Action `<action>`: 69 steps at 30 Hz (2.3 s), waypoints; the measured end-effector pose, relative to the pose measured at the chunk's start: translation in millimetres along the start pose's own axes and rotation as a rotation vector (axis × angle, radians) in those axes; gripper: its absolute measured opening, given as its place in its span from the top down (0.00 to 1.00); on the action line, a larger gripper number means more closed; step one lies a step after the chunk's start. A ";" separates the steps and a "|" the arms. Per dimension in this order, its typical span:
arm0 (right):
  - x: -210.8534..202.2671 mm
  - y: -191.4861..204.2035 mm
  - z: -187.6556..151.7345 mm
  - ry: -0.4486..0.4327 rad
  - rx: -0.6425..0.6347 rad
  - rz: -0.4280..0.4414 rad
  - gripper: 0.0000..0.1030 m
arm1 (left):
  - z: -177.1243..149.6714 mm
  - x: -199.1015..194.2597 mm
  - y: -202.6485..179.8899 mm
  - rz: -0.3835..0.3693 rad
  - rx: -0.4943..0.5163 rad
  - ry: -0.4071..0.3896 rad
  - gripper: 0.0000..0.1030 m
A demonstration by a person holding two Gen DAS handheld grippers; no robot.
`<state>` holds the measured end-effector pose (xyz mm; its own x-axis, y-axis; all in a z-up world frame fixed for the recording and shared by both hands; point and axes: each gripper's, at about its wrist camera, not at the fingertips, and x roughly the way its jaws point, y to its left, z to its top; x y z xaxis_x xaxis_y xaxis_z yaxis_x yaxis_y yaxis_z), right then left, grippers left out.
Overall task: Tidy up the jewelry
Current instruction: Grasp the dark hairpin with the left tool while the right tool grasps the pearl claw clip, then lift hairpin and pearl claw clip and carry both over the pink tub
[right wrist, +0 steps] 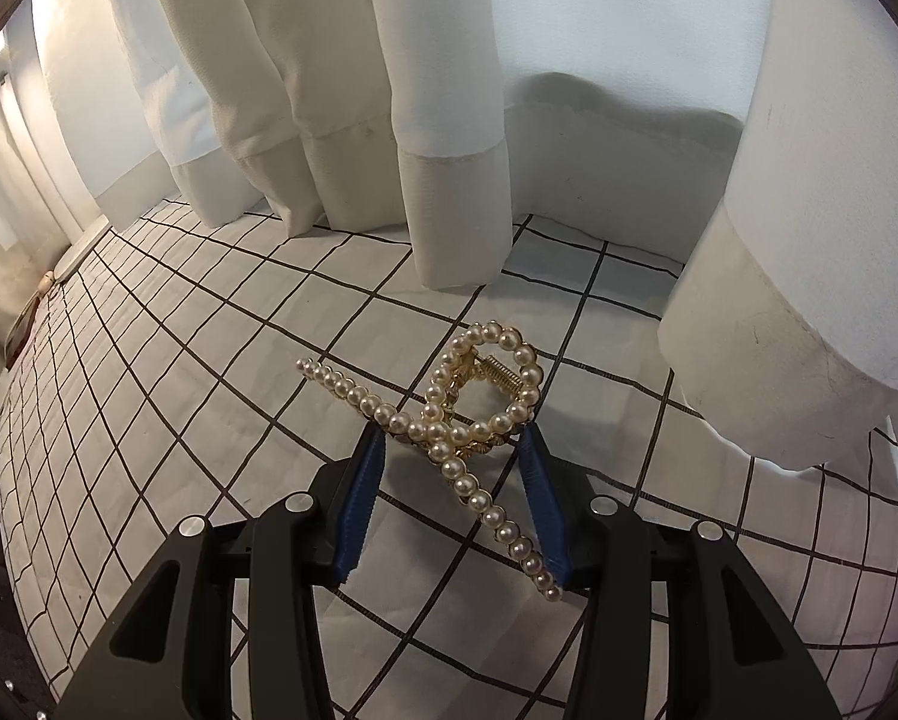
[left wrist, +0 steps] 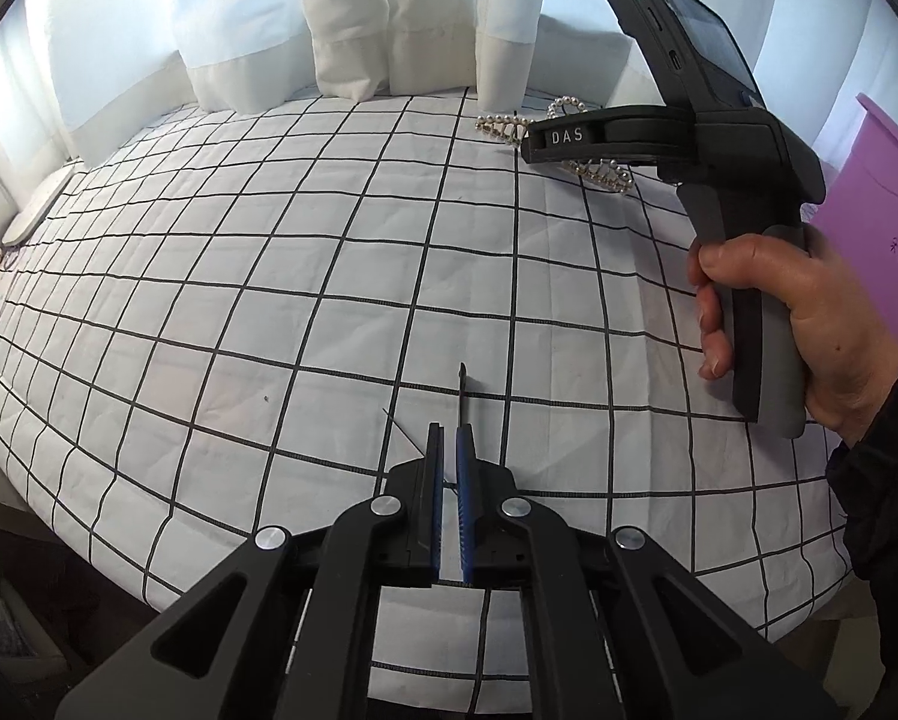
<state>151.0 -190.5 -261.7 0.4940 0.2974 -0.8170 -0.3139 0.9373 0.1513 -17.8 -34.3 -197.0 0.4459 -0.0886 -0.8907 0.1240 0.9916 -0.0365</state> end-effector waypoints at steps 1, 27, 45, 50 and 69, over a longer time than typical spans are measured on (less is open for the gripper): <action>1.0 1.0 1.1 0.001 -0.001 -0.001 0.57 | -1.4 -2.2 -0.1 0.012 0.007 -0.014 0.82; 0.2 4.1 2.7 0.003 -0.036 -0.007 0.56 | -9.9 5.3 -12.6 -0.027 0.010 -0.015 0.94; -45.3 -4.7 -18.9 -0.067 0.058 0.021 0.57 | 10.9 -25.2 0.4 -0.008 0.012 -0.116 0.94; -49.5 -5.5 -21.6 -0.064 0.076 0.005 0.86 | 16.7 -31.1 6.2 -0.007 0.010 -0.137 0.94; -75.3 3.4 -26.3 -0.136 0.084 -0.026 0.87 | 26.1 -31.0 22.2 -0.004 0.017 -0.157 0.93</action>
<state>91.4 -214.5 -214.3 0.6082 0.2897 -0.7390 -0.2334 0.9551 0.1823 -5.7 -12.1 -158.3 0.5785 -0.1080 -0.8085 0.1411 0.9895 -0.0312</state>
